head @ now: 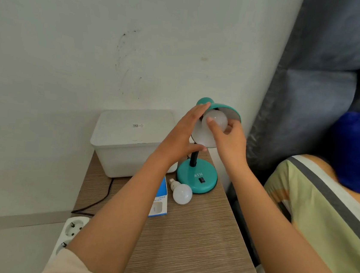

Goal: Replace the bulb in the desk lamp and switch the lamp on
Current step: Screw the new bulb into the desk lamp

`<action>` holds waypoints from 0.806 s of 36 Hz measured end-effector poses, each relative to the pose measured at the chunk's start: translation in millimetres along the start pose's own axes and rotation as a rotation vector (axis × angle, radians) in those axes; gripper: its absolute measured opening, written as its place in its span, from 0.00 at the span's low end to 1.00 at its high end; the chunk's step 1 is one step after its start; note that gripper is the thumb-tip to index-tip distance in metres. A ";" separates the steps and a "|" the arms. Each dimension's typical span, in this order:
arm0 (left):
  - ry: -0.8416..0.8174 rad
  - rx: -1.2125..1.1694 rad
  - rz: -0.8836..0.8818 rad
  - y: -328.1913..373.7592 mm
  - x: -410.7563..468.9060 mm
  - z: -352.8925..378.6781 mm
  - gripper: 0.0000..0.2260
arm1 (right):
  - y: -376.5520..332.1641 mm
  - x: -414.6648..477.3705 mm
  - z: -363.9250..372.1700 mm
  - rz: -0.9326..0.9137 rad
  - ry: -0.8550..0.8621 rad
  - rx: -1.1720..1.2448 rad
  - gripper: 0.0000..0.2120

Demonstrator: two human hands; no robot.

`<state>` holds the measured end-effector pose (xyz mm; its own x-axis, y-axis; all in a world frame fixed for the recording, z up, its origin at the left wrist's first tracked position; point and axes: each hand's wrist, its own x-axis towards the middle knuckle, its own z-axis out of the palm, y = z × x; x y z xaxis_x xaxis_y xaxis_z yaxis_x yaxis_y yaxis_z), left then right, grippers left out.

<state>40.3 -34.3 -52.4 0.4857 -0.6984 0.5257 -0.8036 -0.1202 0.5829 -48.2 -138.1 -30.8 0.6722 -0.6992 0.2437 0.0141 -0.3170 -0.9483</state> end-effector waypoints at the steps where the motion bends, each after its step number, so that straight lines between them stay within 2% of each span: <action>1: -0.001 -0.001 -0.001 0.3 0.2 0.9 0.46 | 0.0 -1.6 1.6 -0.072 0.027 -0.047 0.27; 4: 0.010 -0.004 0.008 0.6 -0.1 2.3 0.45 | 3.4 -3.6 4.8 -0.199 0.070 -0.143 0.27; 9: 0.003 0.006 0.003 -0.5 1.3 1.4 0.46 | 0.8 -3.2 6.2 -0.069 0.107 0.042 0.23; 13: -0.002 0.000 -0.001 0.7 1.7 0.8 0.46 | 1.2 -4.2 9.0 -0.057 0.133 0.072 0.22; 23: -0.062 0.042 -0.036 10.6 0.6 -4.8 0.47 | -1.3 -4.4 0.6 -0.134 0.125 -0.057 0.19; 29: -0.077 0.072 -0.046 19.4 1.3 -4.8 0.46 | -5.4 -3.7 -7.7 -0.139 0.041 -0.202 0.18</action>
<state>27.0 -34.1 -37.5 0.4968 -0.7429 0.4487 -0.8052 -0.2017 0.5577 -56.5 -138.7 -25.0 0.6433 -0.6640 0.3812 -0.0468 -0.5310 -0.8461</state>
